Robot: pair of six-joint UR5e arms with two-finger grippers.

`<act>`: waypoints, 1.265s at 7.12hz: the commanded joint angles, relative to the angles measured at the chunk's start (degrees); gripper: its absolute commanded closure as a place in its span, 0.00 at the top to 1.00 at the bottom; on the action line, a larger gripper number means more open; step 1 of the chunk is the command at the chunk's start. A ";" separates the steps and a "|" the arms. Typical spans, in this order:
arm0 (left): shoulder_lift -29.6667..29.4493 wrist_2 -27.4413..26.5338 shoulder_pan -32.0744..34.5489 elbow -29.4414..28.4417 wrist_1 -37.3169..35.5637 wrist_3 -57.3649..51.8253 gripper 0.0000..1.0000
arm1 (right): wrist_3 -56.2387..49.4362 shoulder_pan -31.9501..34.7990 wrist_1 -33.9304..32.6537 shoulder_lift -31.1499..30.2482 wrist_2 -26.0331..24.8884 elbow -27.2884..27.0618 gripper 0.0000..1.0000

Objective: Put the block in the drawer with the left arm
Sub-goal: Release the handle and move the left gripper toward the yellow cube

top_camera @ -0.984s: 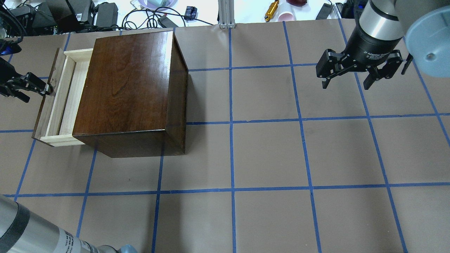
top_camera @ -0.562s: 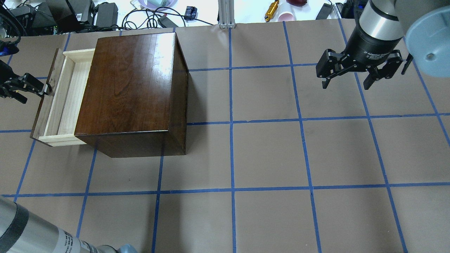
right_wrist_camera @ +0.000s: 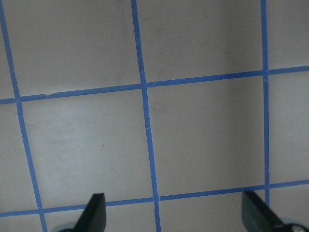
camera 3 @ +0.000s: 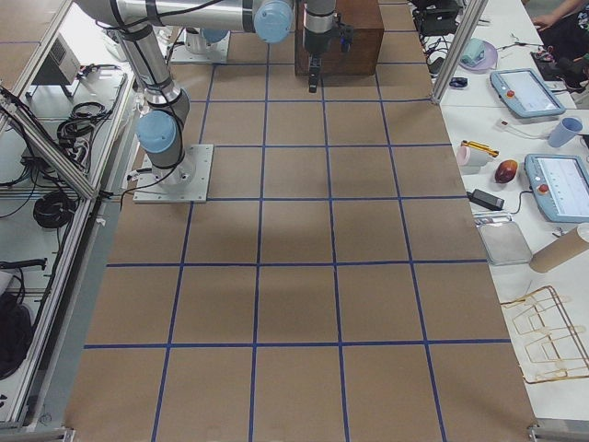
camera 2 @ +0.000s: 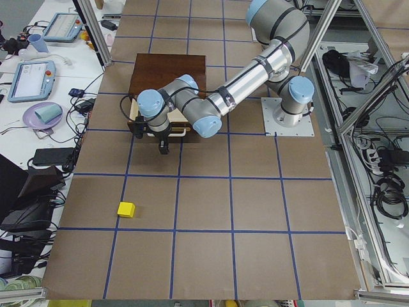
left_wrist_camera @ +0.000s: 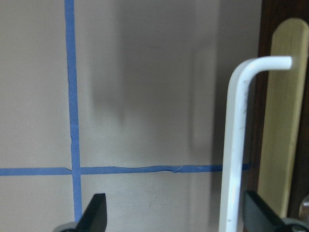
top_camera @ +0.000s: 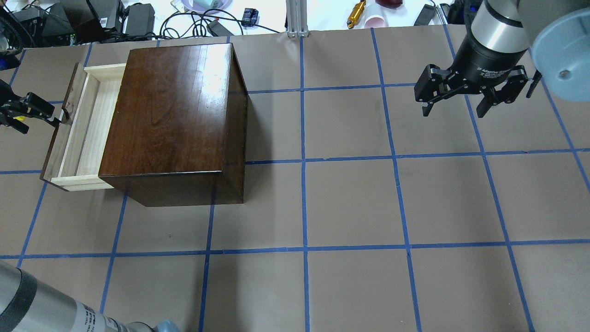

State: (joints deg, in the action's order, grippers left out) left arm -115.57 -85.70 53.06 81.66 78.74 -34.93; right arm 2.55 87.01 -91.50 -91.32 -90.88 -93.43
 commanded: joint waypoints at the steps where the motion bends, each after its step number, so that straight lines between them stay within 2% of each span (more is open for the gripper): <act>1: 2.01 -0.17 -1.02 -0.62 0.62 -0.22 1.00 | 0.00 0.00 0.00 0.00 0.00 -0.09 1.00; 2: 2.28 -0.09 -2.69 -2.54 2.62 -0.57 1.00 | 0.00 0.00 0.00 0.00 0.00 0.00 1.00; 9: -13.34 -1.93 -3.23 -22.91 0.98 -1.10 1.00 | 0.00 0.00 0.00 0.00 0.00 0.00 1.00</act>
State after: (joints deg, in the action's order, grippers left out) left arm -125.58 -87.56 49.83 62.63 80.05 -35.88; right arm 2.55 87.01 -91.49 -91.32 -90.88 -93.43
